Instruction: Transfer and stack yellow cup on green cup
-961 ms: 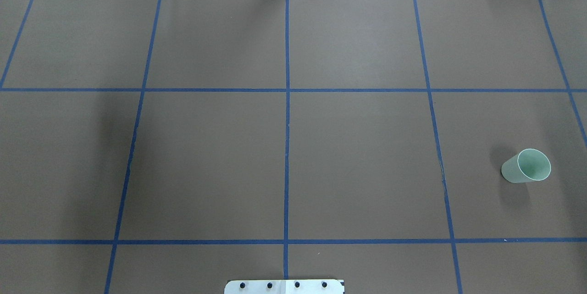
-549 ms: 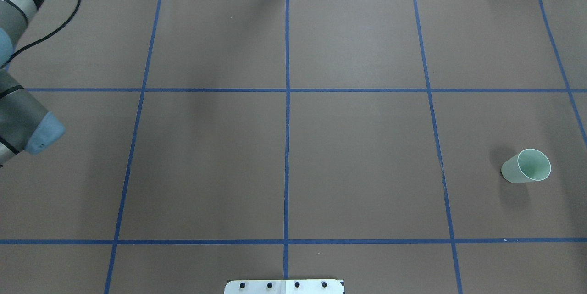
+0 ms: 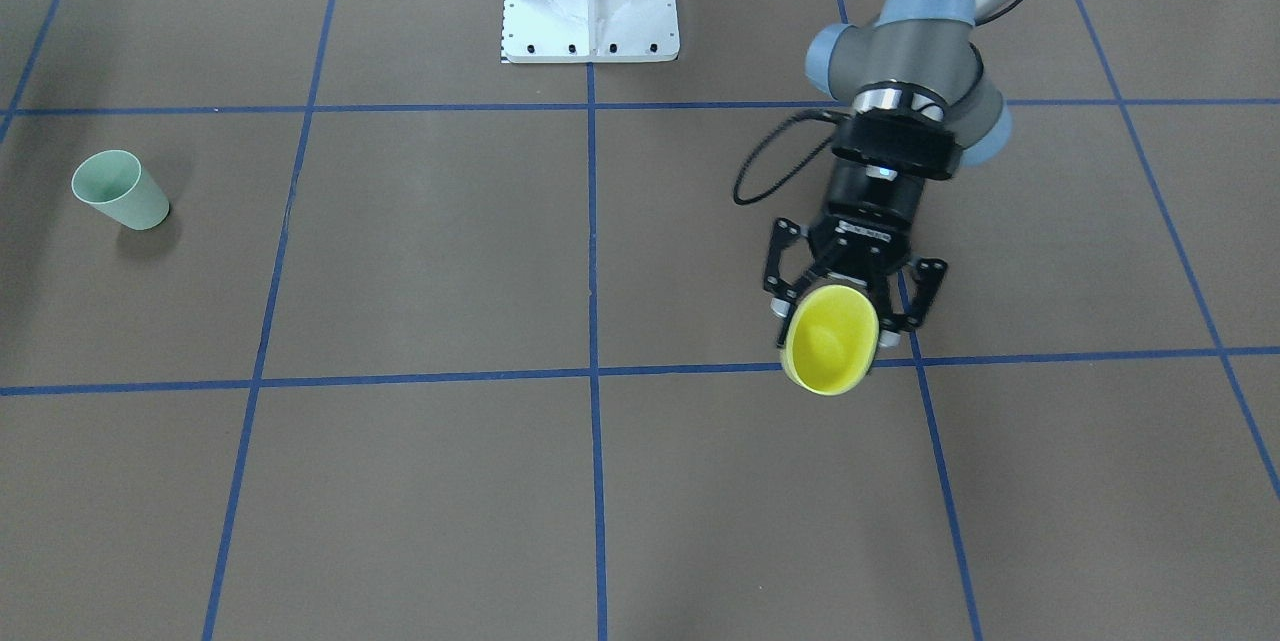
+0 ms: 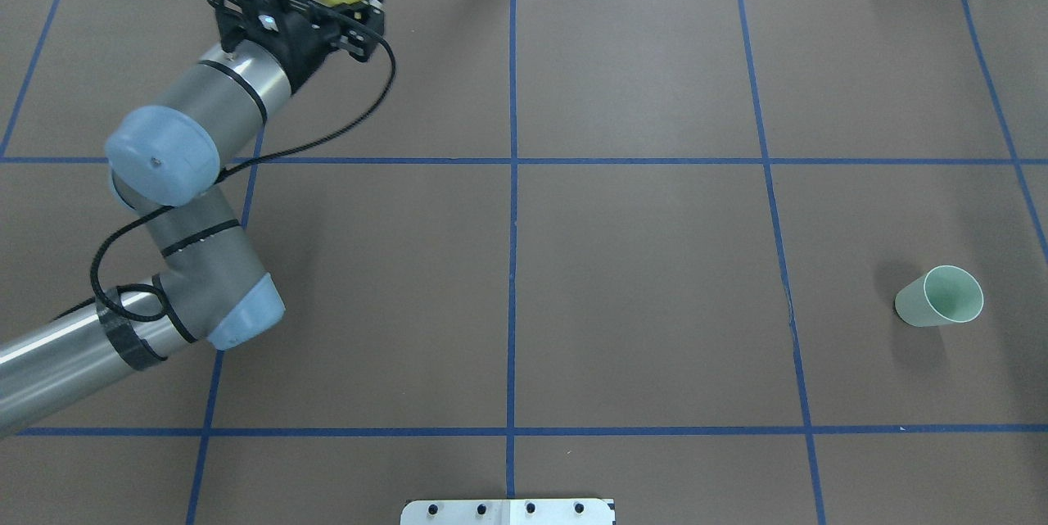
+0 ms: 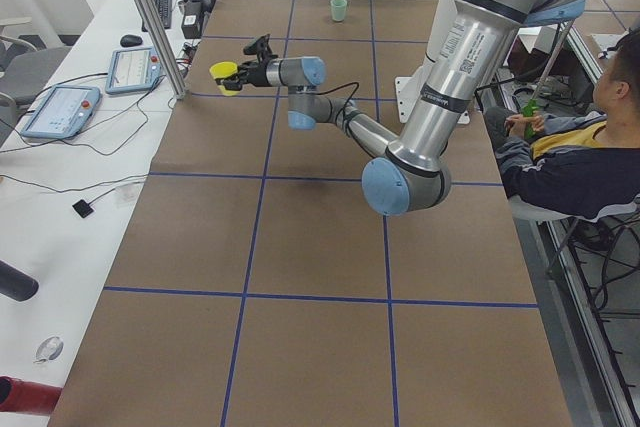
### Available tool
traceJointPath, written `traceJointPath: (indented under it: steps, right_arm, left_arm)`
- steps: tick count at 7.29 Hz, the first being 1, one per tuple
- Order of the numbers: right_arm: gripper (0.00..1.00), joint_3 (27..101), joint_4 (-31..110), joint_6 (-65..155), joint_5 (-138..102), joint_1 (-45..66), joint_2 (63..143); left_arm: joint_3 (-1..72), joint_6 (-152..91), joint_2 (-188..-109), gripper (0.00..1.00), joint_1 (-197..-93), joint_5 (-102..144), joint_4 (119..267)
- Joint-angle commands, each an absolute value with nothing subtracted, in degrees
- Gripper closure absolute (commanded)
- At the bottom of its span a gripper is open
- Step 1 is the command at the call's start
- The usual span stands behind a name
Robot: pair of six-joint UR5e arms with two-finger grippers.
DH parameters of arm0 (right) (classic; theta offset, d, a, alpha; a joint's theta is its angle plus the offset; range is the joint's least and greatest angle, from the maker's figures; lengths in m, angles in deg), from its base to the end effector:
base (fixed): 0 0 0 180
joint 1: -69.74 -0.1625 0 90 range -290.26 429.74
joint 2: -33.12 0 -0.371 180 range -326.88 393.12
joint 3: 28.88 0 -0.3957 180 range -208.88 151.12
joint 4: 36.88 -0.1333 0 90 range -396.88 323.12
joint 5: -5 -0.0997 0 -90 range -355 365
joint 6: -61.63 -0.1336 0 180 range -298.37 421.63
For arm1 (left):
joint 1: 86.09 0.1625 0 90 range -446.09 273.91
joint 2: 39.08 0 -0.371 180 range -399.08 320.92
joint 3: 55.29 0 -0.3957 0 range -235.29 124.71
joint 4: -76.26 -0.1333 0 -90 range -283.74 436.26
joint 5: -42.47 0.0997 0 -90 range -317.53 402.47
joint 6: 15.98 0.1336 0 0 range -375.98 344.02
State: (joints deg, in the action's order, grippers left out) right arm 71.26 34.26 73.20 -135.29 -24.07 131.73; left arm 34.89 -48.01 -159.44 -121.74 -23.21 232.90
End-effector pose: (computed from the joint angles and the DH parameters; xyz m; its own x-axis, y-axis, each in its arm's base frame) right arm 0.0612 -0.4602 0.5640 0.6545 -0.4080 0.6366 0.0704 0.8711 0.4860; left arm 0.4076 -0.5241 0.1674 0.6779 0.4645 -0.5698 0.5439 0.2047 0.8138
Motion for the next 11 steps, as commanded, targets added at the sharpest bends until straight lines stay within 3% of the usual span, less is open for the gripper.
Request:
traceJointPath:
  steps: [1,3,7,10,11]
  right_arm:
    - [0.00,71.5,34.3,73.1,-141.5,-23.0,127.1]
    - [0.00,73.0,34.1,72.3,-144.3,-21.0,123.7]
    - [0.00,80.3,34.2,49.7,-143.7,-10.2,112.6]
    - [0.00,83.3,34.5,19.0,-140.0,2.9,102.9]
    - [0.00,83.1,34.8,8.9,-139.9,6.8,99.7]
  left_arm:
    - [40.7,-47.0,-162.0,1.00,-110.1,-25.7,233.9]
    - [41.7,-46.6,-163.6,0.94,-107.7,-41.8,233.9]
    - [42.6,-37.6,-164.4,0.95,-115.3,-60.4,234.7]
    - [40.9,-37.4,-164.3,0.92,-116.0,-60.6,236.0]
    - [36.9,-34.5,-164.3,0.89,-116.0,-60.4,242.0]
